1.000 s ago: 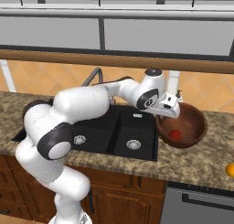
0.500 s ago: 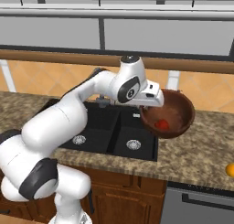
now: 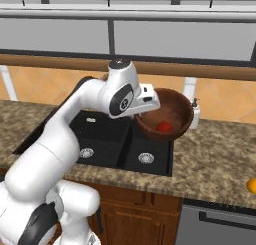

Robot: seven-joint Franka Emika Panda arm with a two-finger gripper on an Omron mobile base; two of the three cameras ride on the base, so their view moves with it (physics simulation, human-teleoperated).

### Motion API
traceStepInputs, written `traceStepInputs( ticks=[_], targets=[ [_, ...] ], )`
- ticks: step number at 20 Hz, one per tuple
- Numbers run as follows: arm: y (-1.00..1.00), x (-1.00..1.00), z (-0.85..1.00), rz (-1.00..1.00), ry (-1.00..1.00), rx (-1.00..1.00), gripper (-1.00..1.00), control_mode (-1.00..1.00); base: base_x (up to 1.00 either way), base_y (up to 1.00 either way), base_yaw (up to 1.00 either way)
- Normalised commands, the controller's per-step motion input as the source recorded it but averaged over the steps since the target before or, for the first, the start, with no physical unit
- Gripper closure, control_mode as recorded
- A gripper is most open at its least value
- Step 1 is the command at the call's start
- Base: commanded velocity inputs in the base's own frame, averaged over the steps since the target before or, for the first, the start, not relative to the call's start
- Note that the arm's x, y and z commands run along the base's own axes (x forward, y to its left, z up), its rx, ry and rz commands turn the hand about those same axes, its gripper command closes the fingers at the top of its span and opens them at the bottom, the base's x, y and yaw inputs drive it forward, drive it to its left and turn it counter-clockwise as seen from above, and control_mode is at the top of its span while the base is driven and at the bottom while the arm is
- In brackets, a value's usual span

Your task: Pick the bell pepper from the sink and place it in the bowl. Then pick the bowl and place it in the microwave. Then close the microwave door and press the start button.

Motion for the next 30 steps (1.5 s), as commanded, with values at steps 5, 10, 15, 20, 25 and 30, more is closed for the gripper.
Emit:
traceStepInputs(
  ticks=[5, 10, 15, 20, 25, 30],
  targets=[
    [0.16, -0.64, 0.47, 0.16, -0.06, -0.05, 1.0, -1.0, 0.0, 0.0, 0.0],
    [0.03, -0.61, 0.7, 0.05, -0.15, -0.01, 1.0, -1.0, 0.0, 0.0, 0.0],
    [0.0, 0.0, 0.0, 0.0, 0.0, 0.0, 1.0, 1.0, -0.56, 0.06, 0.03],
    [0.0, 0.0, 0.0, 0.0, 0.0, 0.0, 1.0, 1.0, -0.69, 0.21, 0.0],
    [0.0, 0.0, 0.0, 0.0, 0.0, 0.0, 1.0, 1.0, -0.84, 0.16, -0.02],
    [0.0, 0.0, 0.0, 0.0, 0.0, 0.0, 1.0, 1.0, -0.96, 0.07, -0.18]
  ],
)
